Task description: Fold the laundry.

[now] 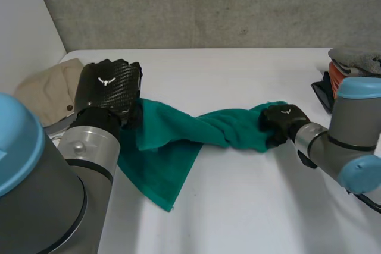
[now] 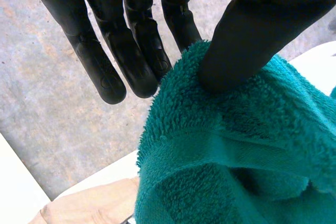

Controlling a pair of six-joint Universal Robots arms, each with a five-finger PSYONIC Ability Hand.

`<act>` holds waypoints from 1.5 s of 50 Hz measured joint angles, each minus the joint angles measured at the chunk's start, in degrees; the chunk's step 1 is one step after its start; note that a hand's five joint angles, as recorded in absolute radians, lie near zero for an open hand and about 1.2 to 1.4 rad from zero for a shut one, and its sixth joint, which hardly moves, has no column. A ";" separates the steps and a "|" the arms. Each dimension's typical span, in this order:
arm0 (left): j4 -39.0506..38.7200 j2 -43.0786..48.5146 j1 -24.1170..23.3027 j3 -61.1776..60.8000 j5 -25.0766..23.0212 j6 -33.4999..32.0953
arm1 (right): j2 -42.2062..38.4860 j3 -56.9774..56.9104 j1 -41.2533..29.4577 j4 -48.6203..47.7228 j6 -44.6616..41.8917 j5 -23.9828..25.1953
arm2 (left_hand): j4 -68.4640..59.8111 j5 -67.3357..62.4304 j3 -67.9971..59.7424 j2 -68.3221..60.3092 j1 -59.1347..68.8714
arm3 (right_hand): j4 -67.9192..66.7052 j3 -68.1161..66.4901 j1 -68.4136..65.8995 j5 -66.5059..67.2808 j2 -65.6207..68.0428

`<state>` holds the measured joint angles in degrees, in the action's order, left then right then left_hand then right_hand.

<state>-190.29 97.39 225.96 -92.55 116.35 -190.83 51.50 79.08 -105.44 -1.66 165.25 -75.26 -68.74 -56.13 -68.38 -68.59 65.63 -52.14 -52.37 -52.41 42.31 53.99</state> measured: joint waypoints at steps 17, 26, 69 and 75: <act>2.28 -12.53 0.88 2.17 -0.36 -0.29 | 26.18 -2.67 2.36 1.72 -11.39 -5.41 | 0.00 0.00 -0.06 -0.09 0.00 | -16.62 -15.89 -10.61 13.66 12.74; 3.45 -13.90 2.55 -0.88 -3.75 0.39 | 26.60 -8.49 4.31 10.59 -19.13 -2.70 | 0.00 0.00 -0.10 -0.10 0.00 | -16.64 -16.01 -10.61 13.66 12.80; 3.60 6.67 10.08 0.94 -6.58 4.43 | 13.26 8.98 4.50 5.70 -20.27 4.02 | -0.02 0.00 -0.17 -0.15 0.00 | 20.02 20.11 20.30 -19.94 -21.94; 3.60 6.76 10.31 0.93 -6.58 4.42 | 5.64 7.01 4.70 -0.73 -21.54 3.43 | -0.02 0.00 -0.16 -0.15 0.00 | 19.69 19.69 20.10 -19.19 -21.78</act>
<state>-186.68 104.14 236.28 -91.63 109.77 -186.42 57.14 86.09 -100.75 -2.39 143.71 -71.83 -68.75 -56.13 -68.54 -68.74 65.63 -32.45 -32.69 -32.31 23.11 32.21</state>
